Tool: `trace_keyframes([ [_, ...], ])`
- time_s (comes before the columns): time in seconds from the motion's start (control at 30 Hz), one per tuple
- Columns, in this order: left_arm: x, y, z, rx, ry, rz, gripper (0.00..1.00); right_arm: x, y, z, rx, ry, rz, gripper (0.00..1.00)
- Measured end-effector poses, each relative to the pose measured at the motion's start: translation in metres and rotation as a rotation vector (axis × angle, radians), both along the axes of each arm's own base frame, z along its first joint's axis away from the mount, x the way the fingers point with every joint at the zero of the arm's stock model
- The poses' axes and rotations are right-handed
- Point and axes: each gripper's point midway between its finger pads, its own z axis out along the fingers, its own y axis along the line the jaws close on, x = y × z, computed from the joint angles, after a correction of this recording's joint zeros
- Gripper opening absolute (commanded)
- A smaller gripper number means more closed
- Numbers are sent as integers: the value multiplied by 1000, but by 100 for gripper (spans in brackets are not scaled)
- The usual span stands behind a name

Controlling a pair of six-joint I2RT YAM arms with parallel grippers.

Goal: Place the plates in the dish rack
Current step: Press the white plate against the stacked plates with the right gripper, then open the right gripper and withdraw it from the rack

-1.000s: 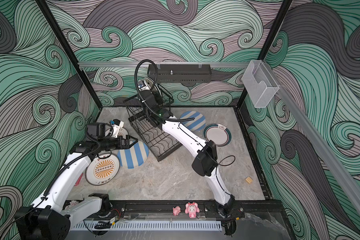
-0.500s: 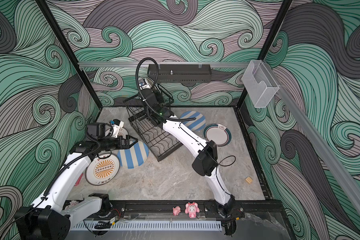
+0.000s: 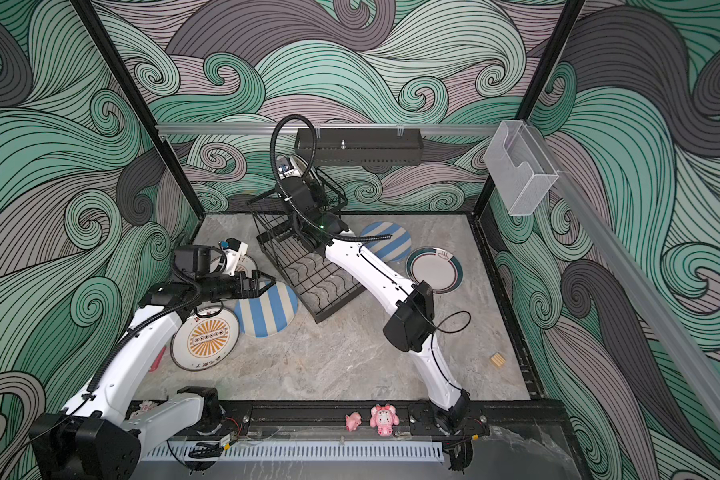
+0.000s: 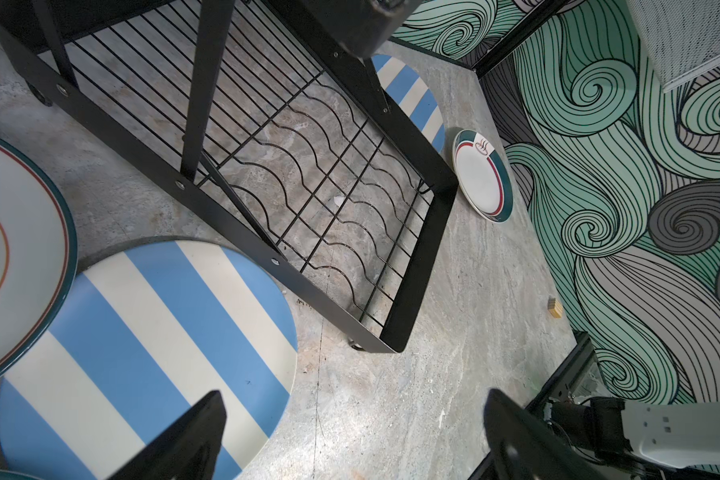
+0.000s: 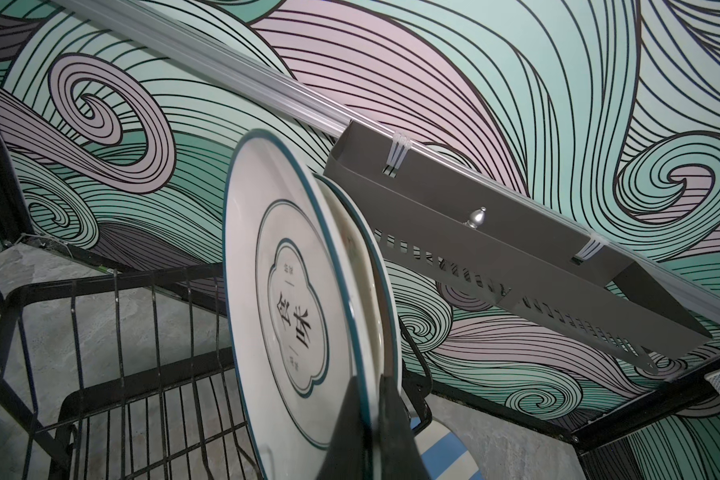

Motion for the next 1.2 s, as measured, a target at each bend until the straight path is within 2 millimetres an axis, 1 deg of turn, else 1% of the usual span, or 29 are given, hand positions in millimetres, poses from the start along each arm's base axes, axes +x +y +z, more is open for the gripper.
trace_keyframes([
  [0.1,0,0,0,0,0,0,99,1,1,-4,0,5,-1,0],
  [0.33,0,0,0,0,0,0,99,7,8,-20,-11,22,-2,0],
  [0.47,0,0,0,0,0,0,99,9,10,-22,-12,23,-3,0],
  [0.6,0,0,0,0,0,0,99,12,13,-27,-16,31,-7,0],
  [0.87,0,0,0,0,0,0,99,16,13,-28,-4,32,-15,1],
  [1.0,0,0,0,0,1,0,99,16,13,-28,2,35,-15,16],
  [1.07,0,0,0,0,1,0,99,16,12,-27,8,33,-18,22],
  [1.2,0,0,0,1,2,2,99,16,13,-26,13,32,-15,28],
])
